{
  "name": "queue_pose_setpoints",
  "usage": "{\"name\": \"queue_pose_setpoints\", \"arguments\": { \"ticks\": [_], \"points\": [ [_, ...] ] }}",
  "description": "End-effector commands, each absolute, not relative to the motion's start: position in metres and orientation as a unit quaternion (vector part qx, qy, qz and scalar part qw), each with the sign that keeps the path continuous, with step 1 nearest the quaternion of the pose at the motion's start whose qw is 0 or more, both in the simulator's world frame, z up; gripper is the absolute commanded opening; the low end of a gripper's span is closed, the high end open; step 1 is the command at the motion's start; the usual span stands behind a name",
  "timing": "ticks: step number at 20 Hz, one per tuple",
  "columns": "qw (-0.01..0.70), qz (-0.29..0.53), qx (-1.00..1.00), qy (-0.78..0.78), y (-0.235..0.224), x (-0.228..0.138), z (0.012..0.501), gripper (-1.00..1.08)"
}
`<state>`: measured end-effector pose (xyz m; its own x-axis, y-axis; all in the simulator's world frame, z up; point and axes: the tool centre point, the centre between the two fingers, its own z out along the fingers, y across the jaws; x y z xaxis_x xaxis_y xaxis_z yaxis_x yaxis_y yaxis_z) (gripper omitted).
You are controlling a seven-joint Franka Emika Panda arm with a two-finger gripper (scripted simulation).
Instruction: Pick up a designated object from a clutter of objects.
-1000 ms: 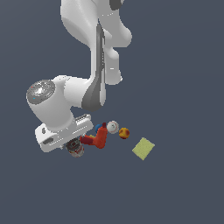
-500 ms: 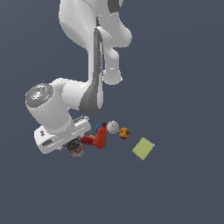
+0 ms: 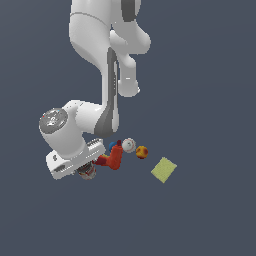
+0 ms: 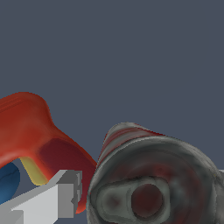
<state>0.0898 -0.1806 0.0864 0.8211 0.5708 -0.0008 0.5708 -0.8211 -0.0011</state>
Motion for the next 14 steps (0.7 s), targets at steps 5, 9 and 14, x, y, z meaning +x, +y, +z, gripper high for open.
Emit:
{"name": "queue_pose_setpoints", "arguments": {
  "ticks": [5,9,14],
  "points": [
    [0.000,0.000,-0.954,-0.299,-0.1811,0.0914,0.0774,1.00],
    [0.000,0.000,-0.954,-0.299,-0.1811,0.0914,0.0774,-1.00],
    [0.000,0.000,-0.954,-0.299,-0.1811,0.0914,0.0774,-1.00]
  ]
}}
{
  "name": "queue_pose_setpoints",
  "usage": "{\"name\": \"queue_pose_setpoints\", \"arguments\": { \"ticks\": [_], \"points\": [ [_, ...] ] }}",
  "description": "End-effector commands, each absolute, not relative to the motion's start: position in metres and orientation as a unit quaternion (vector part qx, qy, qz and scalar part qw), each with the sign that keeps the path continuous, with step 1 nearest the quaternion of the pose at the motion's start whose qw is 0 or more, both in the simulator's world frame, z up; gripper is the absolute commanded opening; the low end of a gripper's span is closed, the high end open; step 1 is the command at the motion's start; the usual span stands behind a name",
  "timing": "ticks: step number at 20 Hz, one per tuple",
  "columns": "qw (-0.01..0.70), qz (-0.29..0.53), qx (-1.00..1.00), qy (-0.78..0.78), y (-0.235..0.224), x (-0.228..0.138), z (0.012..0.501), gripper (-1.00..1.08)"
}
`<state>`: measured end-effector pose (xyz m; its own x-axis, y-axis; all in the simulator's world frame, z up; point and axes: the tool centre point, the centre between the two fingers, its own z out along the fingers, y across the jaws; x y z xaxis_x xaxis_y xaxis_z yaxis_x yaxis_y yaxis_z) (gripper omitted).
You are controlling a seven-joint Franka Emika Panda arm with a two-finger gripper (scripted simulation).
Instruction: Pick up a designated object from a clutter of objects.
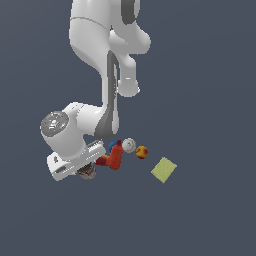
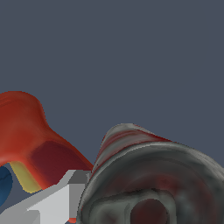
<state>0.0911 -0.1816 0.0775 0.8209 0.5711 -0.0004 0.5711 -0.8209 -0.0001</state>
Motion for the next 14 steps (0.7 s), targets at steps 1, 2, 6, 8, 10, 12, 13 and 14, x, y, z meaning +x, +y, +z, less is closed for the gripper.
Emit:
{"name": "queue_pose_setpoints", "arguments": {
  "ticks": [1,2,6,8,10,12,13,14],
  "points": [
    [0.000,0.000,0.954,0.299,-0.181,0.091,0.077,-1.00],
    [0.000,0.000,0.954,0.299,-0.182,0.091,0.077,-1.00],
    [0.000,0.000,0.954,0.299,-0.179,0.091,0.082,-1.00],
    [0.000,0.000,0.954,0.299,-0.176,0.091,0.087,-1.00],
    [0.000,0.000,0.954,0.299,-0.171,0.091,0.095,-1.00],
    [0.000,0.000,0.954,0.299,-0.165,0.090,0.106,-1.00],
    [0.000,0.000,0.954,0.299,-0.161,0.090,0.112,-1.00],
    [0.000,0.000,0.954,0.299,-0.157,0.090,0.118,-1.00]
  ]
}}
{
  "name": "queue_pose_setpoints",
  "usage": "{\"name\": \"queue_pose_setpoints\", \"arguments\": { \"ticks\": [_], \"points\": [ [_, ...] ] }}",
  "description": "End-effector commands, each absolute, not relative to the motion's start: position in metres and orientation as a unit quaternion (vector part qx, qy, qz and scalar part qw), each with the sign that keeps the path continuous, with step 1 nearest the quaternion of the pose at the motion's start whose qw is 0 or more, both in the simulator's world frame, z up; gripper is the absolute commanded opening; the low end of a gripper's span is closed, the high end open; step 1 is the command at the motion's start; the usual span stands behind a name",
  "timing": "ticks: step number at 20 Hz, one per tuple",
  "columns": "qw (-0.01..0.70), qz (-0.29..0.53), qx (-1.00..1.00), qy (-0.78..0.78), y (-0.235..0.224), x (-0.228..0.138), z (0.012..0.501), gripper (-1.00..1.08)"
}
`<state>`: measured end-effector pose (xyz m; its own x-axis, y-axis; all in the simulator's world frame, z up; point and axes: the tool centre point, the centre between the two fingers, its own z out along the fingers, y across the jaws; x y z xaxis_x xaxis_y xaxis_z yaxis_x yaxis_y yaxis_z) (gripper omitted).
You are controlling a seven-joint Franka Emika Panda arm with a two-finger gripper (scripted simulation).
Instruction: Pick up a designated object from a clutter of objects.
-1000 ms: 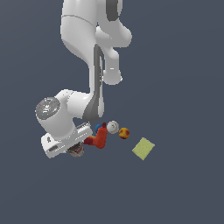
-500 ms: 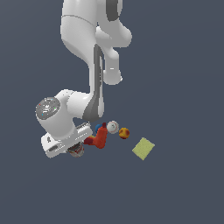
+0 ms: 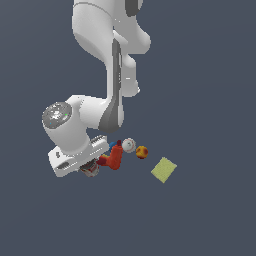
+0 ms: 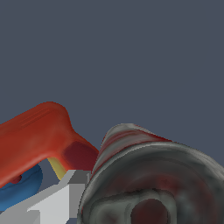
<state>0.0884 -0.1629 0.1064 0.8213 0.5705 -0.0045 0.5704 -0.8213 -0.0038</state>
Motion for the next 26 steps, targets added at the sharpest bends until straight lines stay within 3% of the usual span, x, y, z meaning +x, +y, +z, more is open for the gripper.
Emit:
{"name": "queue_pose_setpoints", "arguments": {
  "ticks": [1,26],
  "points": [
    [0.000,0.000,-0.954,-0.299,-0.153,0.090,0.126,-1.00],
    [-0.001,0.000,-0.954,-0.300,0.000,0.087,0.387,-1.00]
  ]
}}
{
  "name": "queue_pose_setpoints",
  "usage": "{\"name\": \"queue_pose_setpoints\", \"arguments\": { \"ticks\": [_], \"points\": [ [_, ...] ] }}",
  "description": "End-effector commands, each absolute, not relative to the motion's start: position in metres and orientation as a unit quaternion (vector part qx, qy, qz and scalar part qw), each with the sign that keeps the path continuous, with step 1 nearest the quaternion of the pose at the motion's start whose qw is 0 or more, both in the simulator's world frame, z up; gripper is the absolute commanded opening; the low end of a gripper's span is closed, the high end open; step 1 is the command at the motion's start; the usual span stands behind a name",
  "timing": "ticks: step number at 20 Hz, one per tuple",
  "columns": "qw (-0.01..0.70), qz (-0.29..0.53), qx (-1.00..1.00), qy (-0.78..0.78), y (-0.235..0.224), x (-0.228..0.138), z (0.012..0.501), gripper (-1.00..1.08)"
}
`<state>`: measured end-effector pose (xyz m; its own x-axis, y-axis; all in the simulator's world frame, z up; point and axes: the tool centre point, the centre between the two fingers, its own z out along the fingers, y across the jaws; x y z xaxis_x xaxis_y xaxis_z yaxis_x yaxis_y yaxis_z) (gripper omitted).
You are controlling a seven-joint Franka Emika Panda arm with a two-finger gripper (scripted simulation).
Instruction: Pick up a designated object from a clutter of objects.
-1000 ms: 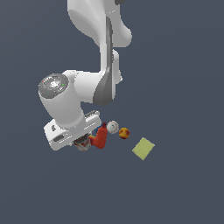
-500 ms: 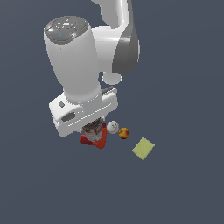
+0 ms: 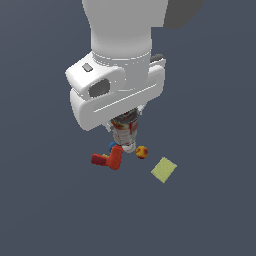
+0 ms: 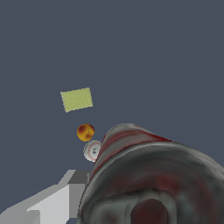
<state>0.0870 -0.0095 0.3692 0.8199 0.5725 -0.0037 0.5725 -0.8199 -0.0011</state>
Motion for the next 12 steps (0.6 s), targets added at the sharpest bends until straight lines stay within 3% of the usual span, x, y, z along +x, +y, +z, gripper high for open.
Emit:
{"name": "queue_pose_setpoints", "arguments": {
  "ticks": [1,12],
  "points": [
    [0.001,0.000,0.954,0.300,0.005,0.087,0.396,-1.00],
    [0.000,0.000,0.954,0.299,0.041,0.091,0.460,-1.00]
  ]
}}
